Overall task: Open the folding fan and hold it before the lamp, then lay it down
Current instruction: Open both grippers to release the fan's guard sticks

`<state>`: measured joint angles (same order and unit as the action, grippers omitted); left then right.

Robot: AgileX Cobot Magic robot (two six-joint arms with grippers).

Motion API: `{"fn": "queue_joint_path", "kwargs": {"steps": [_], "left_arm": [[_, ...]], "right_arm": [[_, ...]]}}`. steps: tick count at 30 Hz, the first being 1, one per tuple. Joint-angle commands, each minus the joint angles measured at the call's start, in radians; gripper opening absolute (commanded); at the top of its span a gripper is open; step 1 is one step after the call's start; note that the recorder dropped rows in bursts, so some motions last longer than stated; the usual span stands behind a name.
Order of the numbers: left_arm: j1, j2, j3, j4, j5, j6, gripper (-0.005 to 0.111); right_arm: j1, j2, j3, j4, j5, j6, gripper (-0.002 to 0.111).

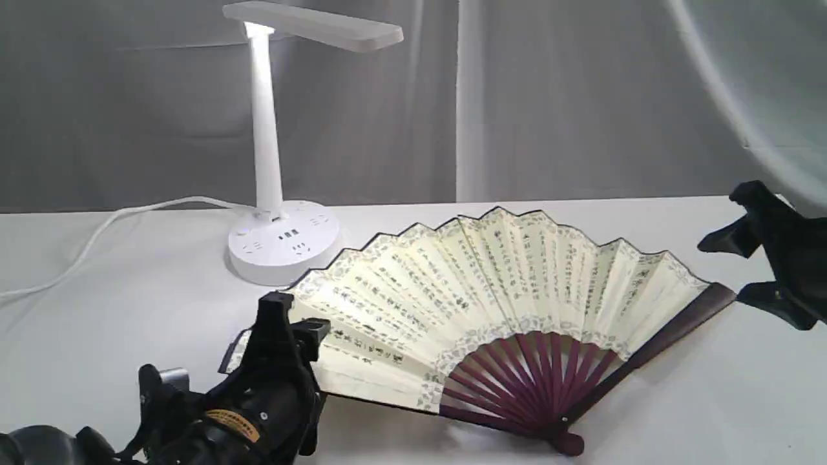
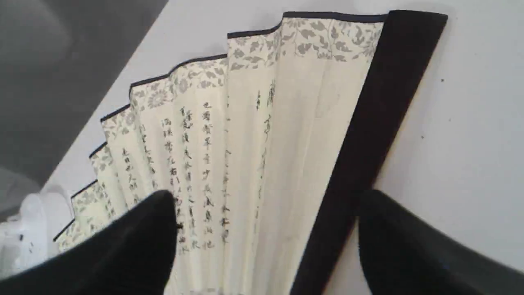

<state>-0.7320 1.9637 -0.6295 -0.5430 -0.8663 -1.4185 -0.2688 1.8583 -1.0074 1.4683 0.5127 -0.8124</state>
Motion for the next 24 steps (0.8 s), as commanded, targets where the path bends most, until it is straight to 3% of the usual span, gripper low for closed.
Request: {"fn": "queue_joint_path", "kwargs": {"steps": [1, 10, 17, 21, 24], "left_arm": [[0.001, -0.005, -0.005, 0.023, -0.091, 0.116, 0.063], [0.069, -0.055, -0.005, 0.061, -0.149, 0.256, 0.052], [0.154, -0.142, -0.005, 0.165, -0.042, 0.356, 0.022], [0.158, -0.185, -0.005, 0.183, 0.045, 0.382, 0.025], [0.163, -0.204, -0.005, 0.178, 0.190, 0.467, 0.037]], "right_arm": [[-0.001, 0.000, 0.006, -0.087, 0.011, -0.009, 0.064], [-0.001, 0.000, 0.006, -0.132, 0.144, -0.018, 0.059], [-0.001, -0.006, 0.006, -0.164, 0.174, -0.018, 0.052], [0.001, -0.006, 0.006, -0.171, 0.176, -0.018, 0.052], [0.001, -0.006, 0.006, -0.202, 0.180, -0.011, 0.052]]}}
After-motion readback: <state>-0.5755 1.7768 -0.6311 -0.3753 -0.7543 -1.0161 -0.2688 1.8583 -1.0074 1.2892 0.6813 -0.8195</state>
